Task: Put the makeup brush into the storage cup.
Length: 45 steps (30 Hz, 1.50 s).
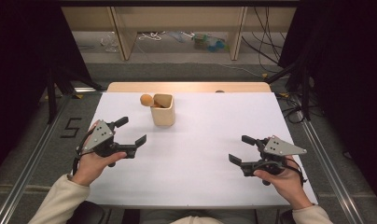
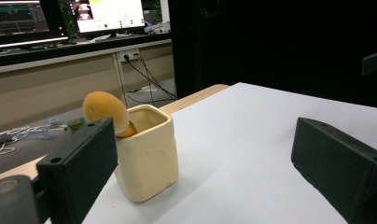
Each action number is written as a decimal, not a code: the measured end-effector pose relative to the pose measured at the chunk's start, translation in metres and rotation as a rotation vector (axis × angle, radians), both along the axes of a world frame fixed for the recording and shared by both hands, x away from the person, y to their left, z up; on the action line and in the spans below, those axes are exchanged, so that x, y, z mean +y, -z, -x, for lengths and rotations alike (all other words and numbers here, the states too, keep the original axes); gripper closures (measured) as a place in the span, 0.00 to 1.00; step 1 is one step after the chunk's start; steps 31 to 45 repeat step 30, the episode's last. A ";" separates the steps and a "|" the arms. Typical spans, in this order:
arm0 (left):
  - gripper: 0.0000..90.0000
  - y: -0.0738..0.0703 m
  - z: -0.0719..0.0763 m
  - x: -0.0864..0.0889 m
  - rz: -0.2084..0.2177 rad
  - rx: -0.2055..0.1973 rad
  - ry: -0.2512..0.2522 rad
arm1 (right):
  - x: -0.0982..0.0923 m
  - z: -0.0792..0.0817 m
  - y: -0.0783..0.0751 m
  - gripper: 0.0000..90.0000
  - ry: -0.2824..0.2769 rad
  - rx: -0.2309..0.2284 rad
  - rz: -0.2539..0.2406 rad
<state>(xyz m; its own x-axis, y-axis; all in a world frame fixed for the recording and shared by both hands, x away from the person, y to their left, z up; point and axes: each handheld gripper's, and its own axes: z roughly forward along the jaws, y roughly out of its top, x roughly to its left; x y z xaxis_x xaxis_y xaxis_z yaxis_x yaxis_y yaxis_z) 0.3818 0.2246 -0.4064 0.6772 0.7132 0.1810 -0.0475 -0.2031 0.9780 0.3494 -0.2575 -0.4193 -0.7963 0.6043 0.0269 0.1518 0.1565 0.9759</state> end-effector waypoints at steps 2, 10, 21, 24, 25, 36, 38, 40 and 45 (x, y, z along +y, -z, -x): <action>0.07 0.001 0.002 0.002 -0.006 0.002 -0.001 | 0.000 0.000 0.000 0.18 -0.001 0.001 0.002; 0.07 0.006 0.008 0.006 -0.010 0.000 0.001 | -0.001 -0.001 0.001 0.18 0.011 0.003 0.008; 0.07 0.011 0.007 0.003 -0.022 0.005 0.004 | -0.001 -0.001 0.001 0.18 0.010 0.005 0.007; 0.07 0.011 0.008 0.001 -0.025 0.007 0.004 | -0.001 -0.001 0.001 0.18 0.019 0.004 0.007; 0.07 0.012 0.008 0.001 -0.026 0.007 0.005 | -0.001 -0.001 0.001 0.18 0.018 0.004 0.007; 0.07 0.013 0.008 0.000 -0.029 0.010 0.003 | -0.001 -0.002 0.001 0.18 0.013 0.004 0.004; 0.07 0.013 0.008 0.000 -0.029 0.010 0.003 | -0.001 -0.002 0.001 0.18 0.013 0.004 0.004; 0.07 0.013 0.008 0.000 -0.029 0.010 0.003 | -0.001 -0.002 0.001 0.18 0.013 0.004 0.004; 0.07 0.013 0.008 0.000 -0.029 0.010 0.003 | -0.001 -0.002 0.001 0.18 0.013 0.004 0.004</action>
